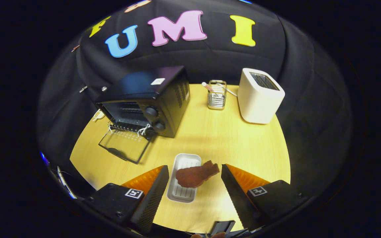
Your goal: Open the toaster oven, put the food inside, and close the toaster oven door.
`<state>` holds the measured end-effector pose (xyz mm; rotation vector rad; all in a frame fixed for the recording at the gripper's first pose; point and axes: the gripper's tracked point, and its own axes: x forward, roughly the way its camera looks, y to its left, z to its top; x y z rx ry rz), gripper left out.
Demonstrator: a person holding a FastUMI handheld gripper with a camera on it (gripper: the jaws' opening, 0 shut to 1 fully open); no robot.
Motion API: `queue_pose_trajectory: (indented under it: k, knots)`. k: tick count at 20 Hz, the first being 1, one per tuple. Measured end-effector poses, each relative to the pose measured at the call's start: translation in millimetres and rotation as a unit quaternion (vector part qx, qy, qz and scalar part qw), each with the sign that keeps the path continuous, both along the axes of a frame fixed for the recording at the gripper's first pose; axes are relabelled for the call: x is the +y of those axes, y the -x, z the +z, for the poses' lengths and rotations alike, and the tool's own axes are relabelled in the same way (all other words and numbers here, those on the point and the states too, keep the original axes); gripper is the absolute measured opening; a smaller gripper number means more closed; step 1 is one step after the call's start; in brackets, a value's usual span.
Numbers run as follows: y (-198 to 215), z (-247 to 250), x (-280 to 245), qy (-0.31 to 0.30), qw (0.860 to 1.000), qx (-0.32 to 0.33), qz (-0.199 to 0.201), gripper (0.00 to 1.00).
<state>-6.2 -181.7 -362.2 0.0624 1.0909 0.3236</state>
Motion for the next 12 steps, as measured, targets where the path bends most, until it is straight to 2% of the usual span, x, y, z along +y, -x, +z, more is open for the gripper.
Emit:
queue_pose_trajectory:
  k: [4,5,6,12]
  knots:
    - [-1,-32,-9,-0.047,0.996,0.077,0.024,0.95]
    - [-4,-37,-8,-0.059,0.994,0.087,0.024,0.87]
    - [-4,-41,-7,-0.072,0.992,0.099,0.026,0.87]
    - [-4,-65,4,-0.119,0.980,0.156,0.028,0.65]
